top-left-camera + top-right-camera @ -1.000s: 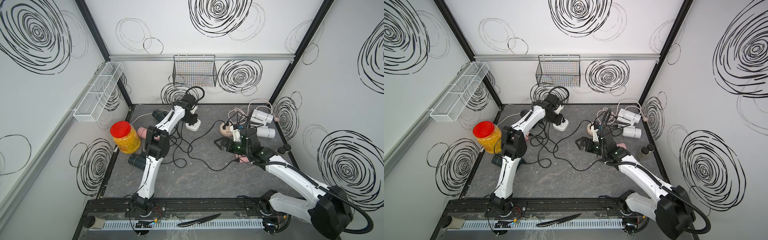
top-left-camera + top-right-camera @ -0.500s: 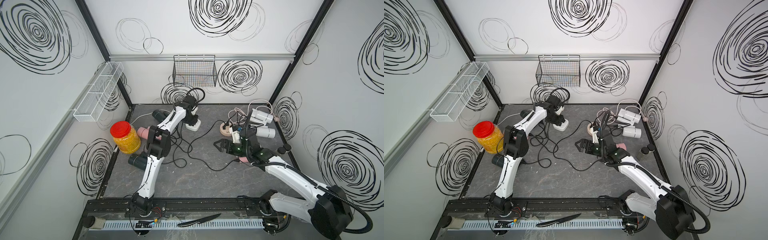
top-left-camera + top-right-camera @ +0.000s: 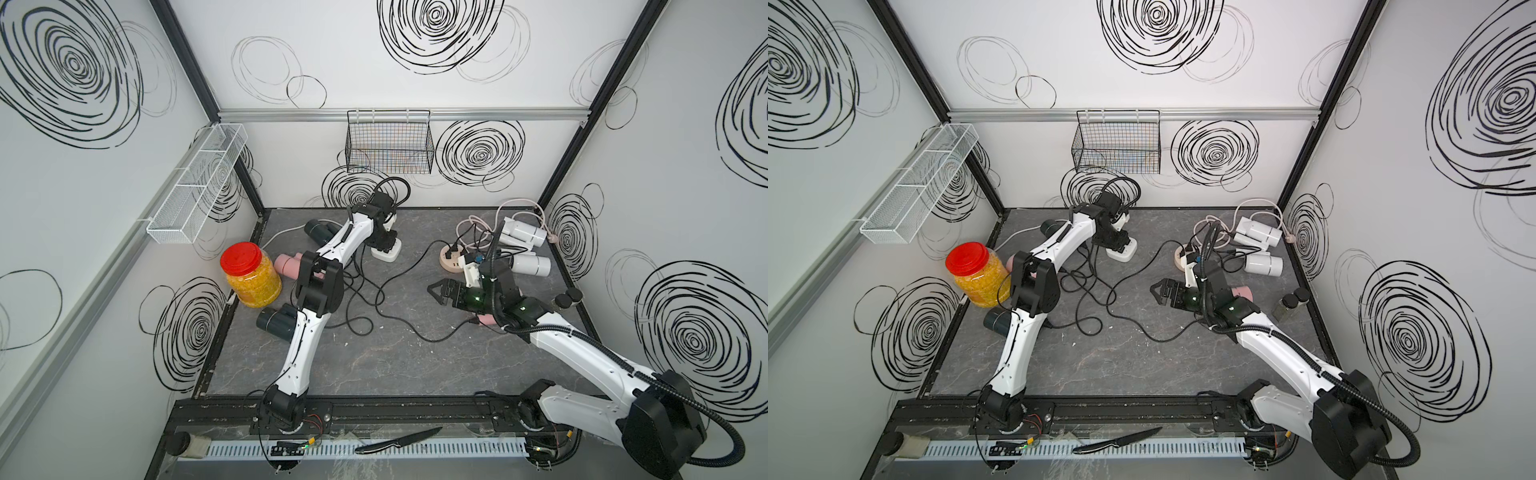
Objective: Charge the blow dryers
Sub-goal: Insert the plug into the socket.
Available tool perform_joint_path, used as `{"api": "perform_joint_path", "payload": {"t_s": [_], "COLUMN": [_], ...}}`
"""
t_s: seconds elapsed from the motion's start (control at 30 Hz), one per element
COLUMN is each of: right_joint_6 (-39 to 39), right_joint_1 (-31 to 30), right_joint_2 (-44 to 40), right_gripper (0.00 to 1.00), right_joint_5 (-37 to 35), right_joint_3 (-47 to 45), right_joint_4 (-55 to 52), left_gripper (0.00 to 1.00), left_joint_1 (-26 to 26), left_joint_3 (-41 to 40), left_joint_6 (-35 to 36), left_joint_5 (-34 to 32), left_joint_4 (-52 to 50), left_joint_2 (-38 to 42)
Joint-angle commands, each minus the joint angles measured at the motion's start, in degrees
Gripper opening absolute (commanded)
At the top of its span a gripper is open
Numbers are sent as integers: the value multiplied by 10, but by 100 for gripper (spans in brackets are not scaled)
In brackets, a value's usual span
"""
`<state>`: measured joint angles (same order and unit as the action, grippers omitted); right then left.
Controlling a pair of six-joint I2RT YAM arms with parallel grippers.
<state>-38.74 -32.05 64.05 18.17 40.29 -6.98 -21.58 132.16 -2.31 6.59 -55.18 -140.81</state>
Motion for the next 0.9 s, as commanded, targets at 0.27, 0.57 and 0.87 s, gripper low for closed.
{"api": "perform_joint_path", "payload": {"t_s": [0.27,0.57,0.87], "right_joint_6": [-8,-16,-15], "right_joint_1": [3,3,3], "right_joint_2": [-6,4,-6], "right_gripper": [100,99,99], "right_joint_5": [-6,8,5], "right_joint_3": [-14,-17,-24], "right_joint_4": [16,32,28], "left_gripper": [6,5,5], "left_joint_1": [11,9,-5], "left_joint_3": [-20,-94,-94], "left_joint_6": [28,61,66], "left_joint_5": [-11,-12,-30], "left_joint_4": [-113,-144,-144], "left_joint_2": [8,70,43]}}
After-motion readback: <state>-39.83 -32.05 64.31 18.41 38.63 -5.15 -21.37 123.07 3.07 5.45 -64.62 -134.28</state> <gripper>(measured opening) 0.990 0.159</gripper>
